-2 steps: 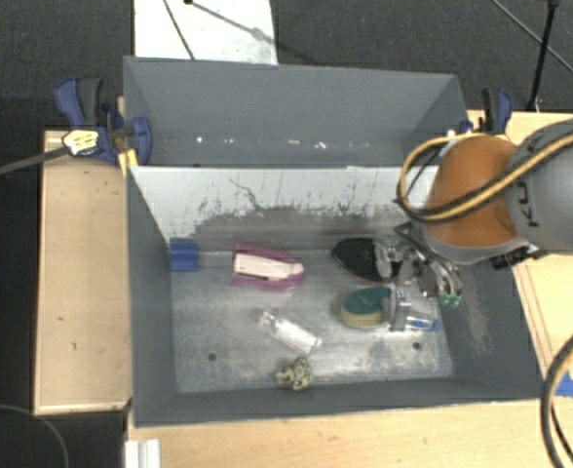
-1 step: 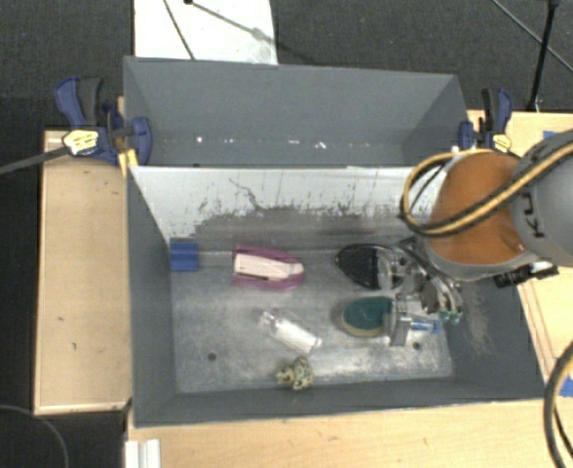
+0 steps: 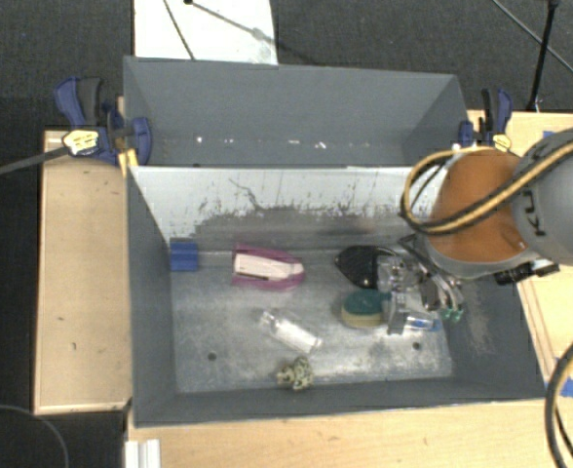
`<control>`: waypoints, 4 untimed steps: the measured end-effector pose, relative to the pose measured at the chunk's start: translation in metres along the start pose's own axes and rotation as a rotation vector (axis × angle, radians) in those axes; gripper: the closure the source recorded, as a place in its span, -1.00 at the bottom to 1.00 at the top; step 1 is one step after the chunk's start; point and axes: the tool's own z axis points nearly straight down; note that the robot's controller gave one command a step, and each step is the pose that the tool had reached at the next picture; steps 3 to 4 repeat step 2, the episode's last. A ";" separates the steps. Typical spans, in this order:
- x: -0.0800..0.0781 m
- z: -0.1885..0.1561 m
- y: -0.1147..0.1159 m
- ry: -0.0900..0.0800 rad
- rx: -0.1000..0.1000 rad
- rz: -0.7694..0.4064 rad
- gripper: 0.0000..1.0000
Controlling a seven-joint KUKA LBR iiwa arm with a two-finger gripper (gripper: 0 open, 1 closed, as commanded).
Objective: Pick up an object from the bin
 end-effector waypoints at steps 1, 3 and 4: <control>0.024 -0.056 0.002 0.016 0.000 -0.207 1.00; 0.029 -0.191 -0.003 0.012 0.002 -0.235 1.00; 0.029 -0.191 -0.003 0.012 0.002 -0.235 1.00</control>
Offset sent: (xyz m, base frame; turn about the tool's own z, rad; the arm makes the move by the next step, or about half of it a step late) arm -0.0263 0.0036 0.0542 -0.2079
